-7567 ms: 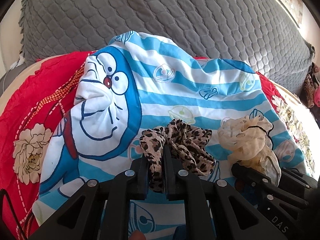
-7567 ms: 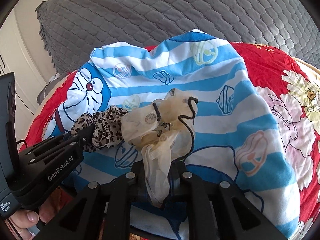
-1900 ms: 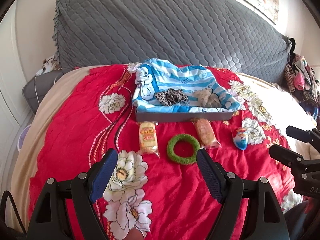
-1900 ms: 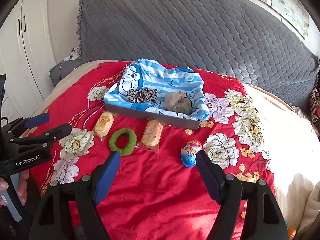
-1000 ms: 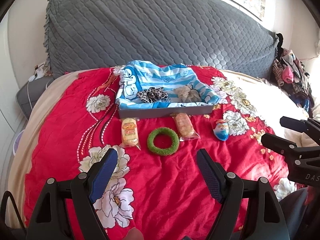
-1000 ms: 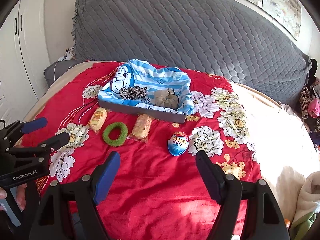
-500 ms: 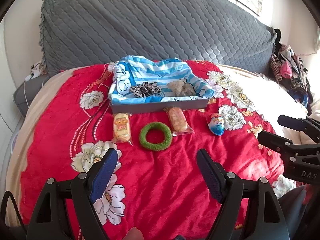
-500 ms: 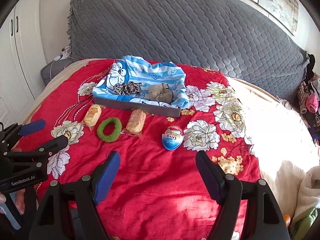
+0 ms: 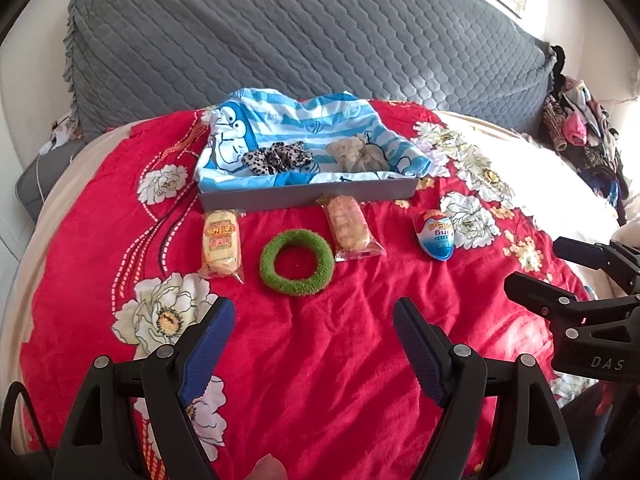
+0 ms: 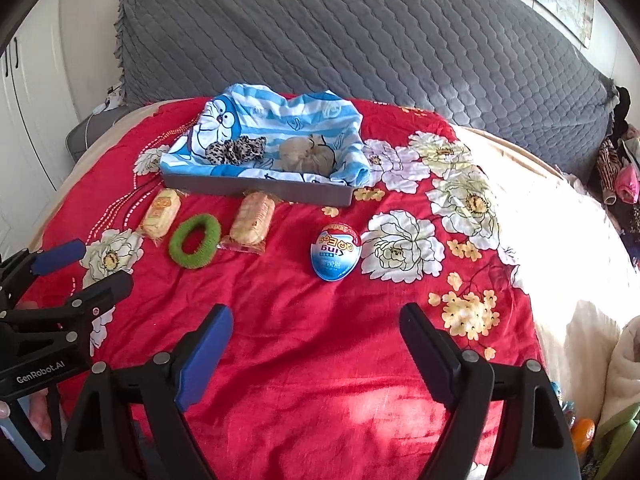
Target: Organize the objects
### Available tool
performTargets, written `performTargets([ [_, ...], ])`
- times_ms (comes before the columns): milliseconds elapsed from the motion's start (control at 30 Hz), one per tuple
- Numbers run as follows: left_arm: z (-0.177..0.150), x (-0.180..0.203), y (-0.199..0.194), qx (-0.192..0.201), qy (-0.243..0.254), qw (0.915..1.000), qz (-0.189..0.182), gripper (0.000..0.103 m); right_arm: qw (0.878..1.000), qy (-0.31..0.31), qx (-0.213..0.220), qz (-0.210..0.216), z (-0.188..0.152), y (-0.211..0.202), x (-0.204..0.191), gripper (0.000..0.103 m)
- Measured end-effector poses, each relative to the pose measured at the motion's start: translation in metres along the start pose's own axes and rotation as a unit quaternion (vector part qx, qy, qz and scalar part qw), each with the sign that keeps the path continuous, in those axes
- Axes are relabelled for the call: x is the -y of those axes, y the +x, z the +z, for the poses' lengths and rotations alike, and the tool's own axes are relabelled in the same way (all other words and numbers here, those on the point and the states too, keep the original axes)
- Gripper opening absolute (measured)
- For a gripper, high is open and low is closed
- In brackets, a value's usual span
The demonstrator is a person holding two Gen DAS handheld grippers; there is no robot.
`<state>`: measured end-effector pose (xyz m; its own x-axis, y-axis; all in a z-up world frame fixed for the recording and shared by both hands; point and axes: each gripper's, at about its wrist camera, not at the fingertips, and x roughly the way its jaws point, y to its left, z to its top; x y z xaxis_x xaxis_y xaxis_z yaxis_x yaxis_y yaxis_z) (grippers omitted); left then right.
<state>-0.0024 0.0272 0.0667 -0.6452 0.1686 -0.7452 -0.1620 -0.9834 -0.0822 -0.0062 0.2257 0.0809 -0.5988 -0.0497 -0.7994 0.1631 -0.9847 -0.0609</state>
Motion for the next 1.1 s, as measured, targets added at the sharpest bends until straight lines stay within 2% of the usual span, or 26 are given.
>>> performTargets([
  [567,0.006,0.003,0.035,-0.02,-0.008,0.9998,0.0,0.083,1.0,0.013,-0.021,0.002,0.005,0.03,0.012,0.091],
  [1100,0.01,-0.001,0.042,-0.021,-0.027,0.9994,0.001,0.101,0.999,0.02,-0.029,0.002,0.006,0.042,0.015,0.095],
])
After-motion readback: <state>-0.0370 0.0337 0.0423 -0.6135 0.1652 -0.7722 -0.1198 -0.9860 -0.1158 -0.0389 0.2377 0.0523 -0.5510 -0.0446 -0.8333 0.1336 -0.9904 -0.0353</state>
